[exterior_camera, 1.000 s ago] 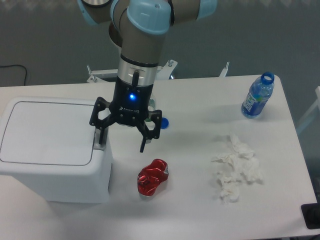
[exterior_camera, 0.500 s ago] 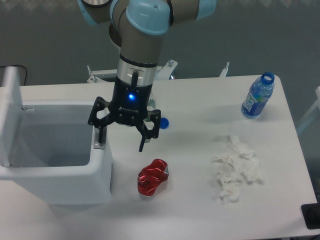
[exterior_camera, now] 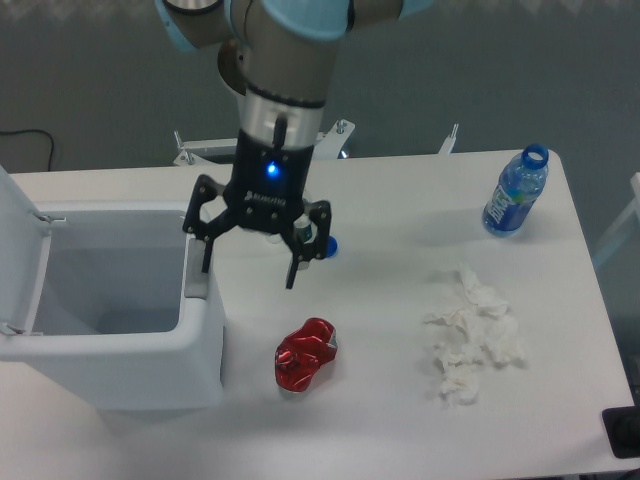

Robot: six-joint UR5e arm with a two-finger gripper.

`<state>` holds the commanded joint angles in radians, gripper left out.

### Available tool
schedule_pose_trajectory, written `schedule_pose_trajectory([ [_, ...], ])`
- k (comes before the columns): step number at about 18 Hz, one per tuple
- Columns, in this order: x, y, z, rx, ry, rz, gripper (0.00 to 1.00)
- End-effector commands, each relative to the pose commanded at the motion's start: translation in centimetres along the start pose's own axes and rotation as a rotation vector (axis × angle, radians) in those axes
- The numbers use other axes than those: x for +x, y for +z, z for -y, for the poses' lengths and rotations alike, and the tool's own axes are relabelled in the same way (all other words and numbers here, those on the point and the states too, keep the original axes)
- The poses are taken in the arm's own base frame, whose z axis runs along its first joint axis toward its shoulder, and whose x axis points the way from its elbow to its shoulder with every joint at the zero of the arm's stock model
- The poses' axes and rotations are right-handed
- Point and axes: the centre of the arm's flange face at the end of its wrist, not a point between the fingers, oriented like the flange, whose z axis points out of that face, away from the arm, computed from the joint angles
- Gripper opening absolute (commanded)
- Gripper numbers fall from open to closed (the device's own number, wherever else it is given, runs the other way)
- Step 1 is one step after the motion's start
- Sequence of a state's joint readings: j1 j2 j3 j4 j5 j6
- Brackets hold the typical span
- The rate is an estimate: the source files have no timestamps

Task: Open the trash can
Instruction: 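Raise the gripper away from the opened trash can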

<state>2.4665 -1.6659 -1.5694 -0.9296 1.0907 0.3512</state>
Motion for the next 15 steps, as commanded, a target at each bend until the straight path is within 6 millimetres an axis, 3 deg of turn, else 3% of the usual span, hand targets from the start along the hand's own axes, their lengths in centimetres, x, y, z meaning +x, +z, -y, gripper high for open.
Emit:
schedule_pose_trajectory([
  [3, -2.0, -1.2, 0.9, 0.017, 0.085, 0.042, 1.0],
  [11, -7.8, 2.1, -1.8, -0.271, 0.585, 0.272, 1.0],
  [15, -9.2, 3.7, -2.5, -0.338, 0.668, 0.275, 1.0],
])
